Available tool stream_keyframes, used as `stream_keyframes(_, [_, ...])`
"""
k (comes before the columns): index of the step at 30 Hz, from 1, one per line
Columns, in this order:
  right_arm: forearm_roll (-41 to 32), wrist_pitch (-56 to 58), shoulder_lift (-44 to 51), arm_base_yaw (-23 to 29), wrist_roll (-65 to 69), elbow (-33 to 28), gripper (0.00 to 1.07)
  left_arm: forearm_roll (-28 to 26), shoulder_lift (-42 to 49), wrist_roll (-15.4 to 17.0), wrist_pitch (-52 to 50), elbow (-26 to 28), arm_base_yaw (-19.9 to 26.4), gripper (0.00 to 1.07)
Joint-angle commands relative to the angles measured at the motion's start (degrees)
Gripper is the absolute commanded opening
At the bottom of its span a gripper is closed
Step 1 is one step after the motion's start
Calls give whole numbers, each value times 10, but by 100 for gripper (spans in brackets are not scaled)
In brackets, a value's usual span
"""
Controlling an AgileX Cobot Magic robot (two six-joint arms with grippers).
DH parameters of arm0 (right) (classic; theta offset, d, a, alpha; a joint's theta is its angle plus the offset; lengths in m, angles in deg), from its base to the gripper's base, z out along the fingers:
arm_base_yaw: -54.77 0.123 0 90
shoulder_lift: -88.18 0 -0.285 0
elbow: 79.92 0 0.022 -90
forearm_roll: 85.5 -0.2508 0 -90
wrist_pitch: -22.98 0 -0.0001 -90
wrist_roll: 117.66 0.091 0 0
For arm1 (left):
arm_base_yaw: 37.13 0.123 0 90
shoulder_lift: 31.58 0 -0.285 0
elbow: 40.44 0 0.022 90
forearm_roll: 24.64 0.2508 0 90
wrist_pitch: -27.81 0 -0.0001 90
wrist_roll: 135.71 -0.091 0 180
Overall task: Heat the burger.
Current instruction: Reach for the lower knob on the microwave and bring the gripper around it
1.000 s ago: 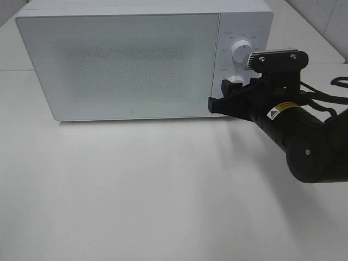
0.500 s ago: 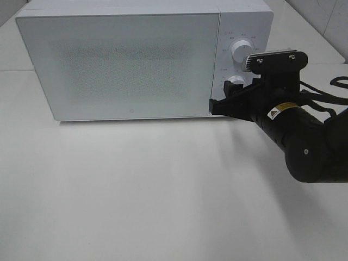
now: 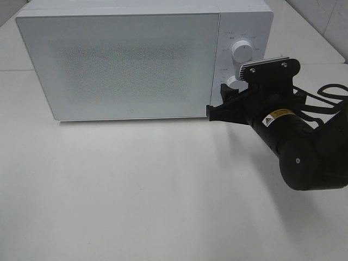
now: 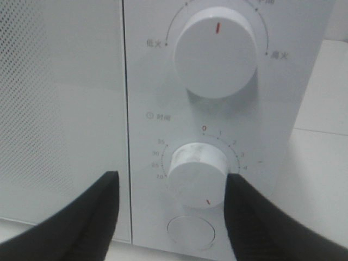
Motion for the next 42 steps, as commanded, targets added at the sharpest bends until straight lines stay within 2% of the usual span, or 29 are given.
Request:
stream_keyframes(1, [-1, -17, -6, 1, -5, 12, 56, -1, 4, 0, -9, -1, 1, 0])
stream_keyframes(8, [-9, -22, -31, 1, -13, 38, 56, -1, 4, 0, -9, -1, 1, 0])
stream_keyframes(13, [-47, -24, -34, -1, -13, 41, 56, -1, 4, 0, -9, -1, 1, 0])
stream_keyframes(24, [-26, -21, -34, -1, -13, 43, 56, -1, 4, 0, -9, -1, 1, 0])
stream_keyframes(42, [-52, -6, -52, -1, -44, 86, 56, -1, 4, 0, -9, -1, 1, 0])
